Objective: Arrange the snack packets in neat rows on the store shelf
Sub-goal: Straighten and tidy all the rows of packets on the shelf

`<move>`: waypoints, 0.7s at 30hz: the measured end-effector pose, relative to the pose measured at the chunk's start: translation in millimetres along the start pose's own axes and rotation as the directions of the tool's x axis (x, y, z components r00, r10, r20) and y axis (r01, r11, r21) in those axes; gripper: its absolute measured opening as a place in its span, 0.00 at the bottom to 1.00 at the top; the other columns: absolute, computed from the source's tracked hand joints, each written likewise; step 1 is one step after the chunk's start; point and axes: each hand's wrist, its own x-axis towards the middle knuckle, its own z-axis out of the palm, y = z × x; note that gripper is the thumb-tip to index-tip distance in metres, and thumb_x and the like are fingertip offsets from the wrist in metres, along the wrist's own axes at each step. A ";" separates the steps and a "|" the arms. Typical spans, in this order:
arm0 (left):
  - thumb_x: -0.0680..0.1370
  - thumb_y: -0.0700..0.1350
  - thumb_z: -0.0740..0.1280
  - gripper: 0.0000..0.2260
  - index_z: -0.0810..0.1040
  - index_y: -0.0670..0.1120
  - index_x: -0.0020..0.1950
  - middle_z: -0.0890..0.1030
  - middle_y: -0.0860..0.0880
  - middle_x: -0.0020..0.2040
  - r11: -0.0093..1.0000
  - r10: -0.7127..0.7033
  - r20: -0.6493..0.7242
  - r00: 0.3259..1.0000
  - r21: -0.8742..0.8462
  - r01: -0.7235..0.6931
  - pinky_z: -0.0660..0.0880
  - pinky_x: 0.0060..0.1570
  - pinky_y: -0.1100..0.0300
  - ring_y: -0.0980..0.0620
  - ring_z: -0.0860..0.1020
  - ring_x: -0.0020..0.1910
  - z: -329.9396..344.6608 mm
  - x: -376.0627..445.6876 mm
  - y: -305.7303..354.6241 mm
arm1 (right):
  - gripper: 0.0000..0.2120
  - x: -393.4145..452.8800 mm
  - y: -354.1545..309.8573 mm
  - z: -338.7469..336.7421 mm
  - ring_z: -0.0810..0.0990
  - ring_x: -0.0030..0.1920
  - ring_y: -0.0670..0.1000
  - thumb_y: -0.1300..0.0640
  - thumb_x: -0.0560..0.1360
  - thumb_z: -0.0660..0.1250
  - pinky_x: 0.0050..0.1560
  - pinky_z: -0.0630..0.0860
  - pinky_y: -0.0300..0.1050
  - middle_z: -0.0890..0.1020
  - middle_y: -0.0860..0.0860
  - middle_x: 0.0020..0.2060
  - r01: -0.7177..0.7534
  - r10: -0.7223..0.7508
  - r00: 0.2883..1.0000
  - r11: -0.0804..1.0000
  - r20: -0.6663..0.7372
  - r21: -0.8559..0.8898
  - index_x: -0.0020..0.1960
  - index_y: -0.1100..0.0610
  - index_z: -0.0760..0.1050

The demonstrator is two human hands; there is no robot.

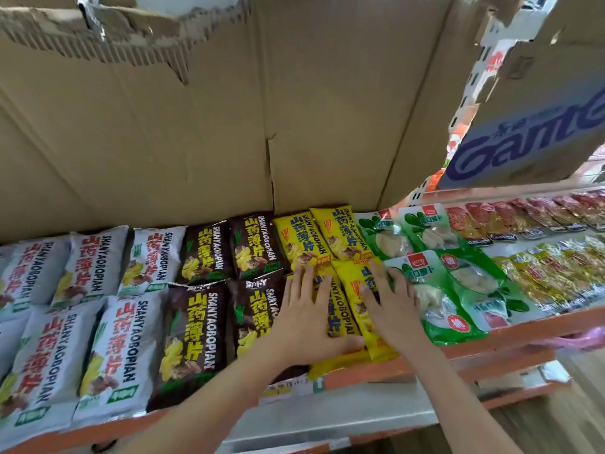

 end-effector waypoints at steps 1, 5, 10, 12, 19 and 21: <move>0.62 0.78 0.50 0.54 0.38 0.46 0.76 0.32 0.43 0.75 0.999 0.004 0.004 1.000 0.033 -0.005 0.33 0.71 0.49 0.46 0.28 0.72 5.0 0.3 -0.7 | 0.26 -1.1 -1.0 3.5 0.52 0.74 0.56 0.43 0.80 0.50 0.72 0.49 0.54 0.54 0.54 0.74 0.018 -0.018 1.000 1.000 -0.008 -0.006 0.76 0.45 0.48; 0.60 0.79 0.50 0.55 0.40 0.47 0.77 0.35 0.45 0.76 0.993 0.022 -0.006 1.000 0.112 -0.022 0.35 0.72 0.48 0.47 0.30 0.73 8.8 2.8 -14.4 | 0.28 -3.4 -9.5 6.0 0.49 0.75 0.58 0.44 0.80 0.48 0.73 0.48 0.52 0.49 0.55 0.76 0.071 -0.072 0.997 0.997 0.020 0.016 0.77 0.51 0.45; 0.62 0.78 0.54 0.52 0.45 0.49 0.76 0.38 0.47 0.77 0.992 0.009 0.033 0.999 0.127 -0.013 0.35 0.73 0.48 0.48 0.35 0.75 -9.6 8.1 -16.0 | 0.27 3.6 -13.0 -10.3 0.54 0.72 0.57 0.43 0.80 0.50 0.68 0.57 0.55 0.55 0.55 0.72 0.109 -0.106 0.994 0.980 0.031 -0.166 0.75 0.52 0.52; 0.71 0.71 0.54 0.41 0.49 0.50 0.76 0.42 0.48 0.77 0.998 -0.014 -0.102 0.995 0.061 0.021 0.38 0.73 0.48 0.47 0.38 0.75 -21.4 26.1 -13.3 | 0.23 24.3 -12.2 -22.1 0.53 0.72 0.57 0.46 0.80 0.52 0.68 0.58 0.56 0.57 0.54 0.71 0.151 -0.152 0.988 0.982 -0.004 -0.110 0.73 0.50 0.57; 0.82 0.55 0.49 0.21 0.55 0.57 0.75 0.49 0.52 0.78 0.997 0.010 -0.121 0.993 0.080 0.000 0.44 0.73 0.50 0.46 0.39 0.76 -14.4 87.8 -32.9 | 0.21 84.5 -18.2 -15.5 0.56 0.73 0.62 0.50 0.82 0.50 0.71 0.57 0.57 0.53 0.55 0.75 0.249 -0.233 0.950 0.967 0.207 -0.054 0.74 0.45 0.57; 0.82 0.55 0.48 0.21 0.57 0.54 0.75 0.51 0.52 0.77 0.998 0.007 -0.117 0.993 0.066 0.000 0.43 0.73 0.53 0.49 0.39 0.76 -13.5 86.2 -41.6 | 0.21 87.0 -20.2 -14.0 0.56 0.72 0.62 0.48 0.82 0.49 0.70 0.57 0.57 0.53 0.53 0.75 0.261 -0.236 0.943 0.962 0.233 -0.081 0.74 0.44 0.56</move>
